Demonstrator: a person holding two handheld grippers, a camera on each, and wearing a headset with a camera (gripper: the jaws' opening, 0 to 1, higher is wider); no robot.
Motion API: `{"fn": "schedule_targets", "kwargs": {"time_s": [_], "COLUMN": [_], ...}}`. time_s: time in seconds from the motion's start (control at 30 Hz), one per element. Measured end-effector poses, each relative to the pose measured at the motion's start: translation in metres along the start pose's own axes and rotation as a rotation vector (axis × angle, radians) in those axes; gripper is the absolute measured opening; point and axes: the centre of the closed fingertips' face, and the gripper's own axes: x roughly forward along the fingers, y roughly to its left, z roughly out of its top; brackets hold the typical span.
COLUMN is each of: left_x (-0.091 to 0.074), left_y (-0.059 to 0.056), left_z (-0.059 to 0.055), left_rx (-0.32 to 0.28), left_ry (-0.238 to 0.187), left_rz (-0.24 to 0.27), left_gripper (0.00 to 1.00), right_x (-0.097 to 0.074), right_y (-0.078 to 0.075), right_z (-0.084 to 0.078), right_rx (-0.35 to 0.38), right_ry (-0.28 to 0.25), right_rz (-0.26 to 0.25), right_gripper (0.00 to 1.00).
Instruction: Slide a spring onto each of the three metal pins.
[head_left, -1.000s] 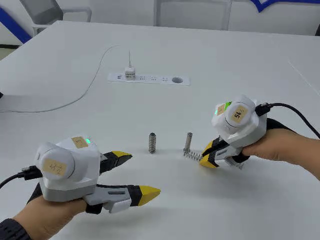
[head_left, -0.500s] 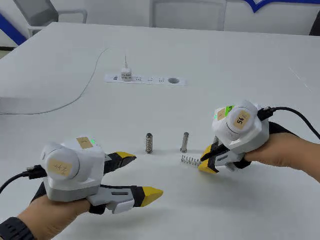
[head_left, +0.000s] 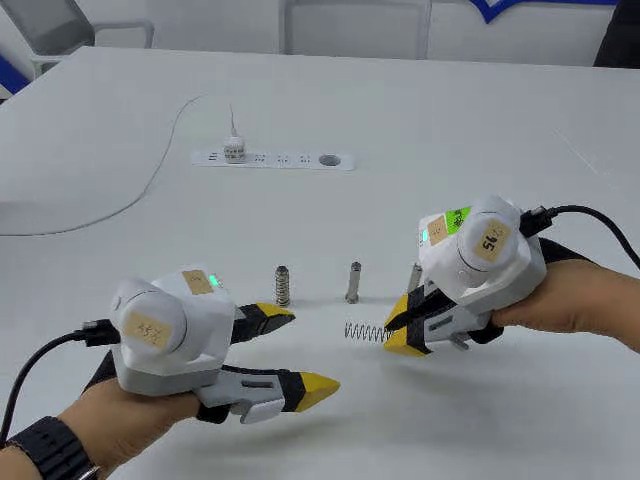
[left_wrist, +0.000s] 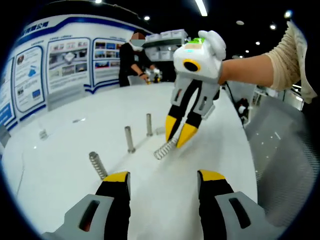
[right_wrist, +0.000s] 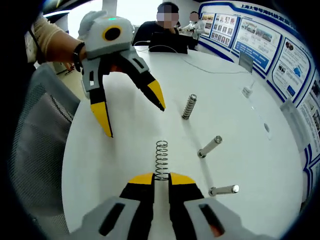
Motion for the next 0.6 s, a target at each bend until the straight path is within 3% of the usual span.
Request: {"fn": "schedule_targets", "kwargs": {"time_s": [0.27,0.6], "left_x": [0.005,0.008], "left_y": [-0.007,-0.015], "left_z": [0.004,0.006], "left_rx": [0.041,0.097], "left_ry": [0.01,0.015], "left_rz": [-0.038,-0.066], "left_gripper": [0.47,0.36], "right_x": [-0.003,-0.004], "right_y": [0.014,0.024], "right_z": [0.016,0.023], "right_rx": [-0.068,-0.121], "right_ry": [-0.026,-0.026], "right_rz": [0.043,0.083], "right_gripper": [0.12,0.12]}}
